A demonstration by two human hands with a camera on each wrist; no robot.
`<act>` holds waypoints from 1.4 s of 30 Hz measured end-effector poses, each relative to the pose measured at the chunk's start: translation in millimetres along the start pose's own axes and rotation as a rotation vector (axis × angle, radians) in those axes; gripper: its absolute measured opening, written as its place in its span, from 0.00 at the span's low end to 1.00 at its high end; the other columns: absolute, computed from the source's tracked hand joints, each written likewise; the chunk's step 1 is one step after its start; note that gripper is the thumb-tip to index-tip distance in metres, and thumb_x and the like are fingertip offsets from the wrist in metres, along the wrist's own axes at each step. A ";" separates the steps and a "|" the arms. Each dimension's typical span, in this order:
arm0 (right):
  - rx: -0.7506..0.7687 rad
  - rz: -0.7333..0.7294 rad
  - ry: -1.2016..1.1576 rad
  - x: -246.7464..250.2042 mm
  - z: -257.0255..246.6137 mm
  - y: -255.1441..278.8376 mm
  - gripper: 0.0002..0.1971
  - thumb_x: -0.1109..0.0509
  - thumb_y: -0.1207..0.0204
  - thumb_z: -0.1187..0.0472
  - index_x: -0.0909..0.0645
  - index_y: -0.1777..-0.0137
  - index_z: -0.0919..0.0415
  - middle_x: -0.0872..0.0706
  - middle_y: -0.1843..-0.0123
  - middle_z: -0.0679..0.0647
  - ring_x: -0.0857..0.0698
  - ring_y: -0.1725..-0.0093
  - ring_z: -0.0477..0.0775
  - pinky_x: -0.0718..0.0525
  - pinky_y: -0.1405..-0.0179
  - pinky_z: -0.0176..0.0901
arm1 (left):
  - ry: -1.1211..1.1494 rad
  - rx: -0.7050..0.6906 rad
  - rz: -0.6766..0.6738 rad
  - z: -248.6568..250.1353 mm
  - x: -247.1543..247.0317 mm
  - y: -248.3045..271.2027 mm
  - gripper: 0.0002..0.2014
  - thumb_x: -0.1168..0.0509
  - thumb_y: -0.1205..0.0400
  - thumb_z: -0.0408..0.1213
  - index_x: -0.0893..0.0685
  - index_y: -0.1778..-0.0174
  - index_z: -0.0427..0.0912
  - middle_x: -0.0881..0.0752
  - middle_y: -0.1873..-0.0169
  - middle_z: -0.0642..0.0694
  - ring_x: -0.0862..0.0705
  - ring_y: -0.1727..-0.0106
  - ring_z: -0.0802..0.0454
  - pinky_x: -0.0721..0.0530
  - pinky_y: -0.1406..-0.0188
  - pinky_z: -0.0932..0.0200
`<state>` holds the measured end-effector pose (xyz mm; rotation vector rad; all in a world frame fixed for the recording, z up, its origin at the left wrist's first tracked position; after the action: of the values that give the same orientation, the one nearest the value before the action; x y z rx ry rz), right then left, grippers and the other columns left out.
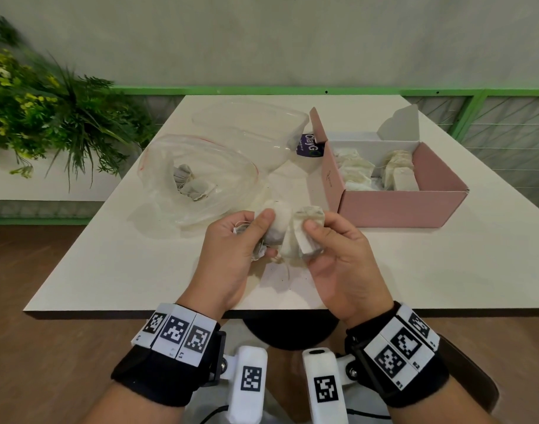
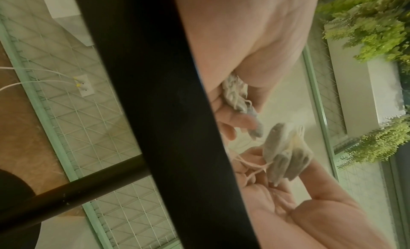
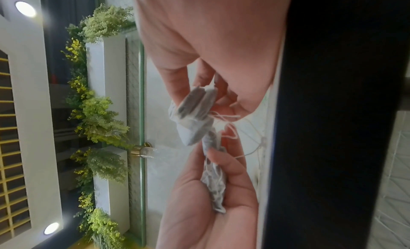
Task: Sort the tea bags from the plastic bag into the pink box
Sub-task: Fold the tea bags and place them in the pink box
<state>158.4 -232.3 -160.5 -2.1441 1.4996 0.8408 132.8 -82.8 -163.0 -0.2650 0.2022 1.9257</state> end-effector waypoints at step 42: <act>0.167 0.170 0.362 8.6 4.9 -10.7 0.08 0.26 0.22 0.70 0.15 0.45 0.62 0.16 0.65 0.54 0.20 0.71 0.49 0.24 0.75 0.38 | -0.042 0.004 -0.099 2.4 -7.9 6.7 0.14 0.27 0.23 0.45 0.07 0.52 0.37 0.12 0.63 0.37 0.21 0.66 0.51 0.20 0.57 0.51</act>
<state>169.4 -231.6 -170.1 -2.1459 1.8764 0.3707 129.0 -91.6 -158.4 -0.2278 0.1625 1.8312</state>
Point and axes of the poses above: each hand's wrist, its own y-axis away from the middle knuckle, its own x-axis out of the back of the hand, z = x × y, the point moved 8 cm from there along -y, towards the middle knuckle
